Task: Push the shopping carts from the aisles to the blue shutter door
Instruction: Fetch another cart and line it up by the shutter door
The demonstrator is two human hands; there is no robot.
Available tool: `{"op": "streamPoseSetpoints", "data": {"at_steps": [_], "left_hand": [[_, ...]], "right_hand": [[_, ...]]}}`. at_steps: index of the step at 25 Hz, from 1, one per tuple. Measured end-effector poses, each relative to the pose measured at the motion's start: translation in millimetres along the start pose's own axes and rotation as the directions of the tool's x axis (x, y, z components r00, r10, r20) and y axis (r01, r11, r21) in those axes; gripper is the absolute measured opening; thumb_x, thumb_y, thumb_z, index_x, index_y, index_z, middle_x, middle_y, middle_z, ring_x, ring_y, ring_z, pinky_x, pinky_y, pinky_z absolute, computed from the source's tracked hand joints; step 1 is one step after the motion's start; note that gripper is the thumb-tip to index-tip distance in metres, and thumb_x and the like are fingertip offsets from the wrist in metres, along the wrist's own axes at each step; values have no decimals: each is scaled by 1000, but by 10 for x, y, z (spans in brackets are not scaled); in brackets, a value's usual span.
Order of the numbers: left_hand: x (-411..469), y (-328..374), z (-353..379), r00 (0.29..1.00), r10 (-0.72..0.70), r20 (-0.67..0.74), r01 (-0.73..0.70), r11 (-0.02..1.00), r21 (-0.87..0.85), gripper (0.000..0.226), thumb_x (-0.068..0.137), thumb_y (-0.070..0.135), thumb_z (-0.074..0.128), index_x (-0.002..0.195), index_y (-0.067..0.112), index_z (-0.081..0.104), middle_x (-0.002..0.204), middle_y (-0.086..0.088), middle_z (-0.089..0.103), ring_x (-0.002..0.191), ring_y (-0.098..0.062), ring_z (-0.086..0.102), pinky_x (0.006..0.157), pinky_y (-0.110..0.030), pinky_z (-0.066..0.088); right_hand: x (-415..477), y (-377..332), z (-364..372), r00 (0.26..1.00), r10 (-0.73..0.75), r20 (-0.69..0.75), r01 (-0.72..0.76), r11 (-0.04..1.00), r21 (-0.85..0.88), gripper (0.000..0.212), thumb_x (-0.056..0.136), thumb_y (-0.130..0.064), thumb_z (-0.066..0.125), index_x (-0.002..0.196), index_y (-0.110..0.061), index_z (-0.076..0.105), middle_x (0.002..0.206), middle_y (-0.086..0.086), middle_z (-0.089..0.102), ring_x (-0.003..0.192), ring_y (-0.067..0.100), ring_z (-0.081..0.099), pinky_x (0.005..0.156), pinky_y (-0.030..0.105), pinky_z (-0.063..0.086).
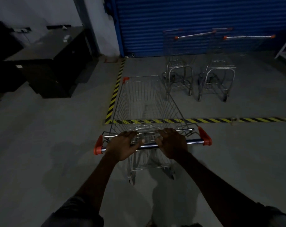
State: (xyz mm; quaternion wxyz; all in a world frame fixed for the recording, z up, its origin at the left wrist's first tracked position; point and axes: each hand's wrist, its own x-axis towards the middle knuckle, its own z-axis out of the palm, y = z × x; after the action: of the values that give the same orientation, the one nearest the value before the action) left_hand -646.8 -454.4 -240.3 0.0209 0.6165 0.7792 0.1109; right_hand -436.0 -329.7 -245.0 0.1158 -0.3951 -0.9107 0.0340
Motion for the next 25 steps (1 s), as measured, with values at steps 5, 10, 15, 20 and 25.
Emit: {"op": "streamPoseSetpoints", "data": {"at_steps": [5, 10, 15, 20, 25], "left_hand": [[977, -719, -45, 997, 39, -61, -41, 999, -26, 56, 94, 80, 36, 109, 35, 66, 114, 8, 71, 107, -16, 67, 84, -34, 55], [2049, -1385, -54, 990, 134, -43, -133, 991, 28, 69, 99, 76, 28, 80, 24, 68, 104, 14, 66, 98, -8, 65, 79, -31, 52], [3038, -1924, 10, 989, 135, -64, -127, 985, 115, 64, 97, 73, 39, 66, 21, 60, 134, 10, 66, 108, -12, 68, 79, -27, 53], [3996, -2185, -40, 973, 183, -140, -172, 981, 85, 60, 96, 72, 40, 58, 26, 50, 128, 5, 70, 100, -15, 72, 69, -22, 43], [5051, -2669, 77, 963, 229, -140, -220, 972, 78, 66, 97, 77, 32, 59, 26, 52, 132, 5, 69, 111, -11, 68, 74, -26, 52]], "right_hand": [[1073, -181, 213, 994, 80, 69, -81, 997, 18, 46, 87, -46, 29, 98, -22, 67, 103, 0, 69, 99, 28, 66, 70, 39, 53], [2191, -188, 603, 999, 43, 6, -43, 999, -27, 66, 96, -45, 17, 90, -20, 78, 115, 10, 73, 109, 31, 66, 80, 37, 52], [3240, -154, 748, 976, 113, -188, -104, 993, 54, 54, 93, -46, 39, 70, -15, 76, 87, 11, 74, 76, 31, 71, 61, 34, 55], [4218, 34, 912, 959, 117, -257, -116, 993, 21, 52, 97, -43, 42, 71, -11, 74, 87, 13, 72, 72, 33, 67, 59, 36, 52], [5228, 219, 1098, 949, 52, -312, -89, 990, -106, 44, 99, -35, 50, 61, -16, 61, 55, 8, 58, 50, 30, 58, 52, 34, 47]]}}
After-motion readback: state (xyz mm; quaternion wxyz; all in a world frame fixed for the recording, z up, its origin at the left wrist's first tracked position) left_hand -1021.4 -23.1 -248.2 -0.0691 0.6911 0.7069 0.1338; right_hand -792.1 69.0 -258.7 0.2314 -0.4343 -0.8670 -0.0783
